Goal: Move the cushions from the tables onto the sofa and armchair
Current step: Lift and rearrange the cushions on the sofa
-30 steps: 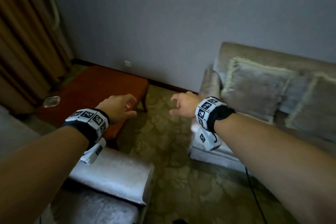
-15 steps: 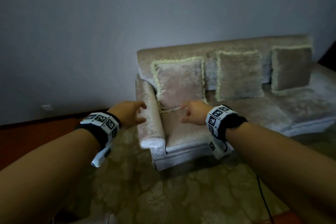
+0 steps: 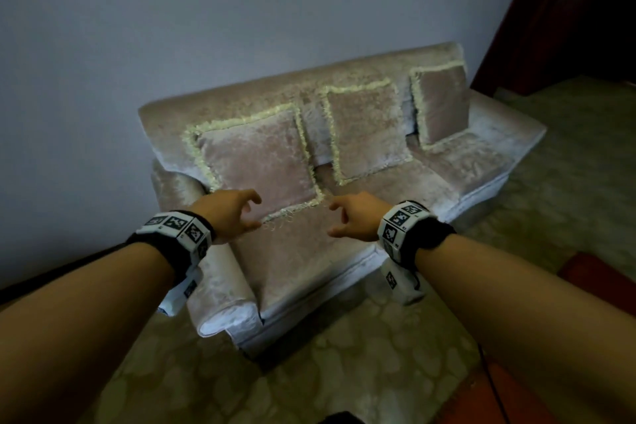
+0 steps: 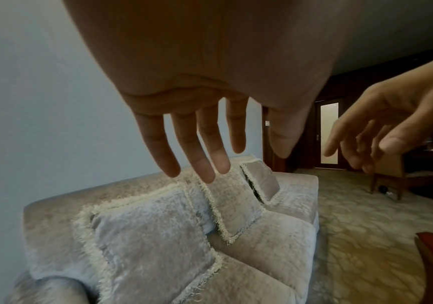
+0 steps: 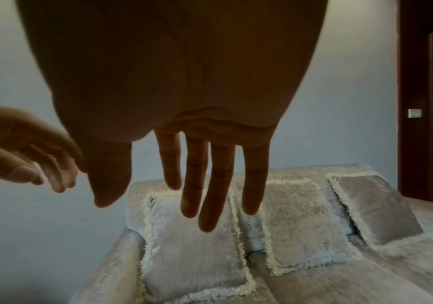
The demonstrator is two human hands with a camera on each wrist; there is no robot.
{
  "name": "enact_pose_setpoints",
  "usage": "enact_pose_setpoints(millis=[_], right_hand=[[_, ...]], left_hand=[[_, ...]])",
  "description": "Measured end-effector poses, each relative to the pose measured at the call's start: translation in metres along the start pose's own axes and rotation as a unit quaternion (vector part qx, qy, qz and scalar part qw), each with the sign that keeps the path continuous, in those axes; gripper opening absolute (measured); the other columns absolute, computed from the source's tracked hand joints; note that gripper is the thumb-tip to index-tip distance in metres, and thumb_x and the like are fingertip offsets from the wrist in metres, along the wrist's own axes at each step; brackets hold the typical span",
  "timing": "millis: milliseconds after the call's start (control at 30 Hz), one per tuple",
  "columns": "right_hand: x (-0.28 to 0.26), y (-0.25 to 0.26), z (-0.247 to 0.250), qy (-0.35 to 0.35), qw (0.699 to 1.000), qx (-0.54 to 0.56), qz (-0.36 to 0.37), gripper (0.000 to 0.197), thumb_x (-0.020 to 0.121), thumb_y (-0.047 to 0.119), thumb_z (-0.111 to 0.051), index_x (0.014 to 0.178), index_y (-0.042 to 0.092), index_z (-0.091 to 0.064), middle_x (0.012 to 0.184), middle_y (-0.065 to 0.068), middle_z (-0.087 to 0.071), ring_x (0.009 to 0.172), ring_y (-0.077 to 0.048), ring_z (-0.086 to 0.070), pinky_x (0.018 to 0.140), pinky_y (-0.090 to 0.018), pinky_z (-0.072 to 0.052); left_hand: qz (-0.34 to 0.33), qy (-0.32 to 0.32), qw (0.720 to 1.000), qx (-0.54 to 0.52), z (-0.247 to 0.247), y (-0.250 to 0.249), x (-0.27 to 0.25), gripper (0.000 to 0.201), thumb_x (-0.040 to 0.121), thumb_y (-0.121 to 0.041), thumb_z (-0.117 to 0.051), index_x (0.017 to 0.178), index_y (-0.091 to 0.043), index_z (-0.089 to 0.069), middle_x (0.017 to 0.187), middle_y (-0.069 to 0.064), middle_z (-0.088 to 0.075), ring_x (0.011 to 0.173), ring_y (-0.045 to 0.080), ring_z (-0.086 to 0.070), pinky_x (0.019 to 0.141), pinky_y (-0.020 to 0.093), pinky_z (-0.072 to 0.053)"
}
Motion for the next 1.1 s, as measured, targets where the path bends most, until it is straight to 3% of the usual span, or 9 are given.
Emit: enact_pose_setpoints(millis=[300,533,700,800,967,1100], right_hand=[[0.073,-0.049,0.036,0.009,0.999,-0.022,0.022,0.068,0.090,0.050,-0.064,0.144,0.014,-0.045,0.128,-0.012,-0.062,0.113,-0.032,-0.060,0.096,-0.046,-0.051],[0.157,-0.112,0.085,0.002,0.997,-0.018,0.076,0.066,0.091,0.050,-0.064,0.143,0.015,-0.047,0.128,-0.011,-0.062,0.114,-0.031,-0.059,0.093,-0.038,-0.048],[0.200,-0.150,0.117,0.009,0.996,-0.025,0.089,0.057,0.092,0.046,-0.064,0.135,0.010,-0.054,0.120,-0.011,-0.064,0.111,-0.030,-0.060,0.096,-0.043,-0.049],[0.233,-0.158,0.124,0.015,0.995,-0.031,0.099,0.055,0.091,0.045,-0.065,0.130,0.008,-0.056,0.114,-0.012,-0.065,0.106,-0.030,-0.060,0.094,-0.043,-0.050],[0.303,-0.155,0.111,0.045,0.992,-0.022,0.112,0.061,0.088,0.051,-0.065,0.138,0.019,-0.052,0.117,-0.008,-0.065,0.106,-0.027,-0.060,0.087,-0.037,-0.051],[0.357,-0.152,0.096,0.068,0.989,-0.010,0.130,0.054,0.088,0.047,-0.065,0.134,0.021,-0.054,0.116,-0.004,-0.065,0.092,-0.019,-0.057,0.078,-0.031,-0.046]], left_hand=[[-0.019,0.037,0.999,-0.003,0.001,-0.021,0.095,0.051,0.092,-0.051,-0.059,0.136,-0.030,-0.047,0.124,-0.006,-0.061,0.107,0.018,-0.061,0.094,0.037,-0.051],[0.043,0.020,0.999,-0.014,0.013,-0.041,0.183,0.050,0.091,-0.051,-0.060,0.136,-0.032,-0.046,0.124,-0.007,-0.063,0.106,0.017,-0.062,0.093,0.040,-0.053],[0.076,0.001,0.997,-0.030,0.016,-0.052,0.216,0.055,0.091,-0.050,-0.060,0.140,-0.033,-0.041,0.126,-0.008,-0.061,0.109,0.016,-0.060,0.093,0.039,-0.052],[0.119,-0.012,0.992,-0.042,0.018,-0.038,0.227,0.056,0.091,-0.050,-0.060,0.141,-0.033,-0.040,0.128,-0.006,-0.060,0.110,0.017,-0.060,0.093,0.039,-0.052],[0.176,-0.011,0.982,-0.065,0.008,0.002,0.252,0.057,0.091,-0.048,-0.062,0.141,-0.033,-0.039,0.131,-0.002,-0.058,0.111,0.019,-0.060,0.093,0.039,-0.051],[0.205,0.005,0.975,-0.089,-0.011,0.044,0.288,0.056,0.090,-0.049,-0.061,0.140,-0.035,-0.040,0.133,0.001,-0.058,0.111,0.021,-0.061,0.093,0.039,-0.051]])
Point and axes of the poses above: each hand's wrist, its own x-axis towards the middle knuckle, its own z-axis out of the back of the hand, y = z × x, the point moved 1 cm from there along x, towards the middle knuckle
